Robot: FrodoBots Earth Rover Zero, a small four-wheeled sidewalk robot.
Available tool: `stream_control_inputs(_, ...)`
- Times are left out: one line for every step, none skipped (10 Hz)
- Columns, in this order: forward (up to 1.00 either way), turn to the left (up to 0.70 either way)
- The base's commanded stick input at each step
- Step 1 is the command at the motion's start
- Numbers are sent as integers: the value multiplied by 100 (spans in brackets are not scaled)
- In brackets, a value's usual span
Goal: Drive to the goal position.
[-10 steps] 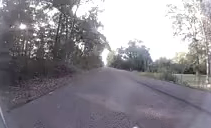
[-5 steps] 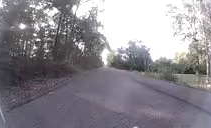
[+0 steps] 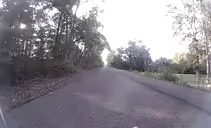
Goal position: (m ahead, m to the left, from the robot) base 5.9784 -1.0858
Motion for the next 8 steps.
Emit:
stream_control_inputs(6, 0)
stream_control_inputs(6, 0)
stream_control_inputs(6, 0)
stream_control_inputs(6, 0)
stream_control_inputs(6, 0)
stream_control_inputs(6, 0)
stream_control_inputs(6, 0)
stream_control_inputs(6, 0)
